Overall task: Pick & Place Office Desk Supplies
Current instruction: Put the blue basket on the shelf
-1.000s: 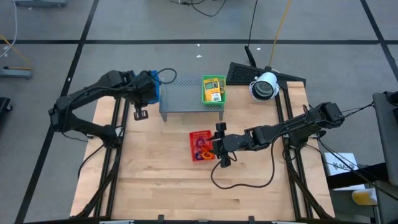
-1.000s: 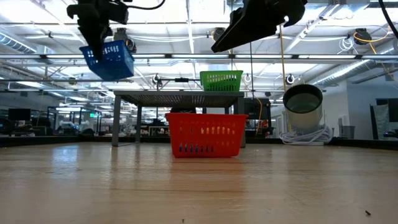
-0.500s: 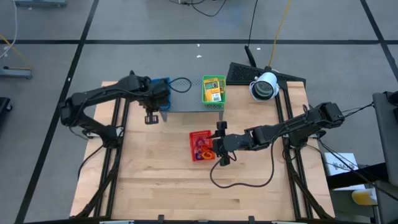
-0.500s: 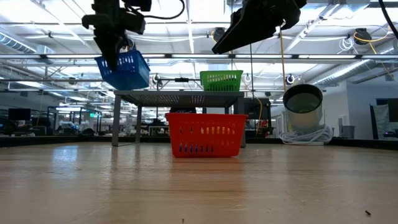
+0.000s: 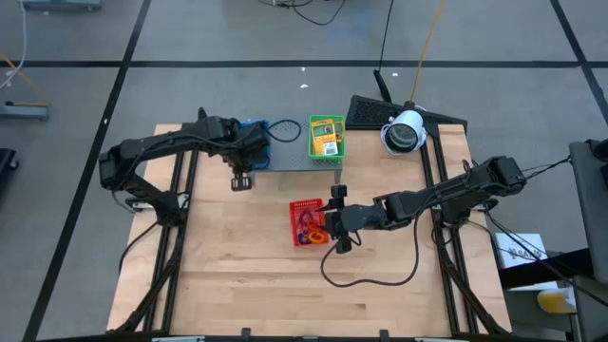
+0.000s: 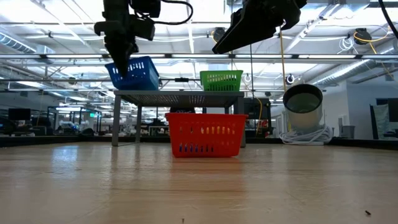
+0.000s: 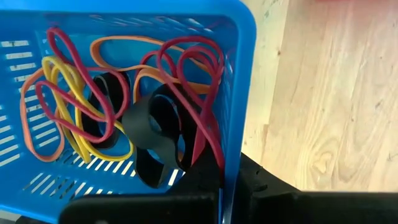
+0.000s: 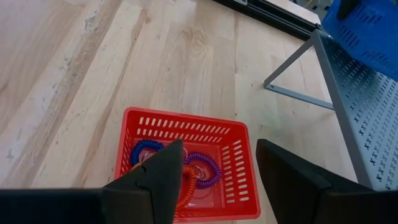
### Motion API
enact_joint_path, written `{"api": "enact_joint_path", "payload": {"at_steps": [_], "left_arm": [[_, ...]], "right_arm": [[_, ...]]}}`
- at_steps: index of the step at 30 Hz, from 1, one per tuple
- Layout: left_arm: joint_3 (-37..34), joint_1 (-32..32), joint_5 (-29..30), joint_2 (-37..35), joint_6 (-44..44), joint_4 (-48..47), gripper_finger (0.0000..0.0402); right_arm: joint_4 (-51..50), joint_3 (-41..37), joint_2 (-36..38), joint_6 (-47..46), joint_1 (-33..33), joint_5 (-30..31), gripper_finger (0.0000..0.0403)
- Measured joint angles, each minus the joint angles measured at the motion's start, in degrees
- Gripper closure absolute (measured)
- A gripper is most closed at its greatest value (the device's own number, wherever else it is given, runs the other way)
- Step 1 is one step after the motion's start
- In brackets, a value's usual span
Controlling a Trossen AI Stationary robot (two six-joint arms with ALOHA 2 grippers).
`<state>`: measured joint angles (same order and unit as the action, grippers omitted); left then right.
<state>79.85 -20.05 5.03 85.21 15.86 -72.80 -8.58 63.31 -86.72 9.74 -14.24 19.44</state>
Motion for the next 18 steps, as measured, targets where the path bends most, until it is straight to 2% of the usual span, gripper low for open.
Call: {"api": "enact_joint_path", "payload": {"at_steps": [18], "left_arm": [[0.0, 0.0, 0.0, 0.0, 0.1, 3.9, 0.0388]], "right_arm": [[0.0, 0.0, 0.0, 0.0, 0.0, 0.0, 0.0206]]}}
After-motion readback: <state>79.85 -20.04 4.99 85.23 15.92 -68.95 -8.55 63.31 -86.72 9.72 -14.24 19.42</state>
